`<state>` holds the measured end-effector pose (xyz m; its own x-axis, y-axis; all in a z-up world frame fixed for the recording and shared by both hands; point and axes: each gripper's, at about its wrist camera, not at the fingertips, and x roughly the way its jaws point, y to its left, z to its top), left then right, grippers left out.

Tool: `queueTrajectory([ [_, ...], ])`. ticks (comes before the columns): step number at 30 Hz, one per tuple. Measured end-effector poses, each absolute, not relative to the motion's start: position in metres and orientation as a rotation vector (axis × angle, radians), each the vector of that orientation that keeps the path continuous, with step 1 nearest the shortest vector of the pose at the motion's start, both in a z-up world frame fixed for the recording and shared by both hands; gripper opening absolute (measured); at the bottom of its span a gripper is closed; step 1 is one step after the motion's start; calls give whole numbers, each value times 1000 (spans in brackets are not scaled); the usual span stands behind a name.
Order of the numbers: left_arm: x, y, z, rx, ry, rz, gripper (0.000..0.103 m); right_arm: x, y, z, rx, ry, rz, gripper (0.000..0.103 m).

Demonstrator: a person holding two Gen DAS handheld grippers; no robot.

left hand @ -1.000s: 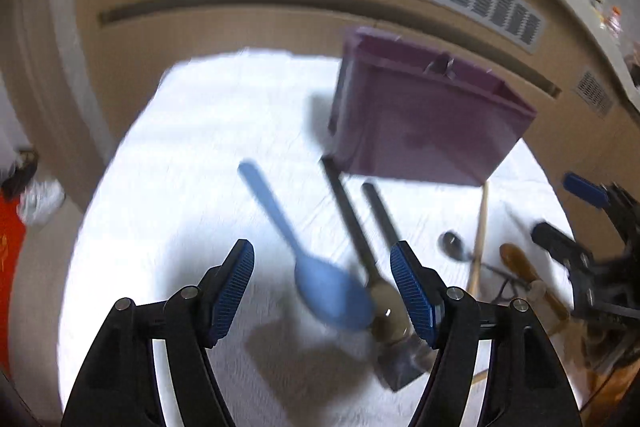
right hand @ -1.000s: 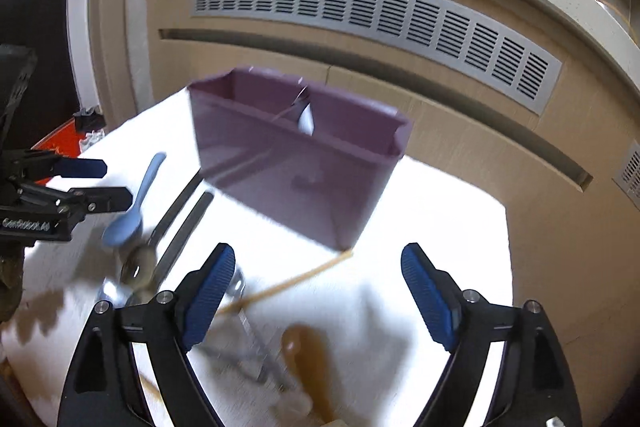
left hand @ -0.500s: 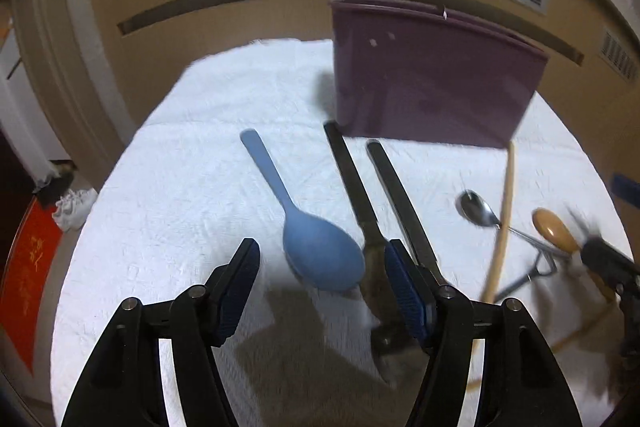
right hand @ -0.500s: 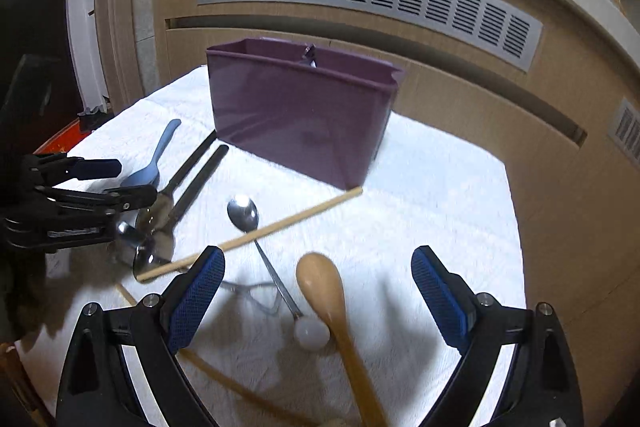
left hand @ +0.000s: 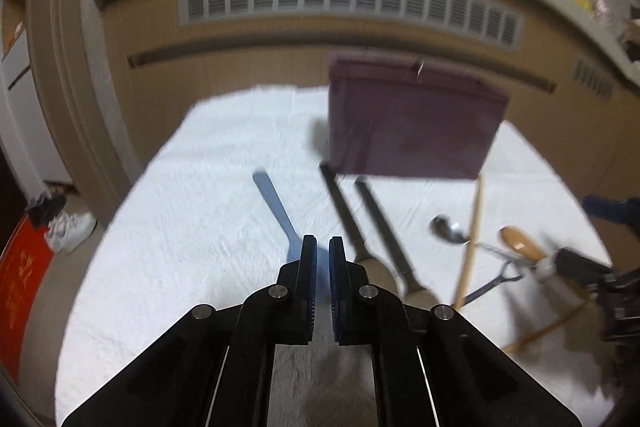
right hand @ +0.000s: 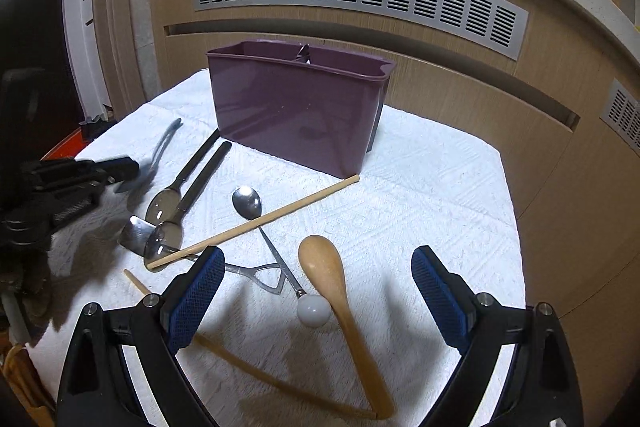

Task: Organize utensils
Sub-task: 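Grasp the large metal spoon with the right gripper while the left gripper approaches the blue spoon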

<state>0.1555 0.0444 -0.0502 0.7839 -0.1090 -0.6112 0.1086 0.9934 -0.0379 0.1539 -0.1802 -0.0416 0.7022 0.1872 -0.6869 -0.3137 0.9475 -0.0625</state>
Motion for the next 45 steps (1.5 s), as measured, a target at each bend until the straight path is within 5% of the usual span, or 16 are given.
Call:
queueTrajectory([
  [5,153,57,-39,-21,668,-123,10,151,-175,-38,-173,740,297,92],
  [7,158,70,-45,-70,730,-117,29,150,-167,-35,-182,746,325,92],
  [10,155,85,-51,-105,749,-80,60,151,-147,-33,-194,772,416,70],
  [12,151,92,-51,-97,728,-51,68,158,-123,-38,-198,829,525,54],
  [16,152,110,-54,-76,742,-11,88,179,-71,-46,-251,875,627,51],
  [31,149,148,-65,-172,722,-55,89,208,-3,-83,-430,924,594,51],
  [33,149,143,-62,-175,699,-82,103,211,-18,-84,-420,934,575,53],
  [37,154,125,-56,-131,690,-159,103,213,-43,-85,-386,958,543,53],
  [45,147,95,-54,-47,690,-171,103,214,-49,-88,-348,954,555,39],
])
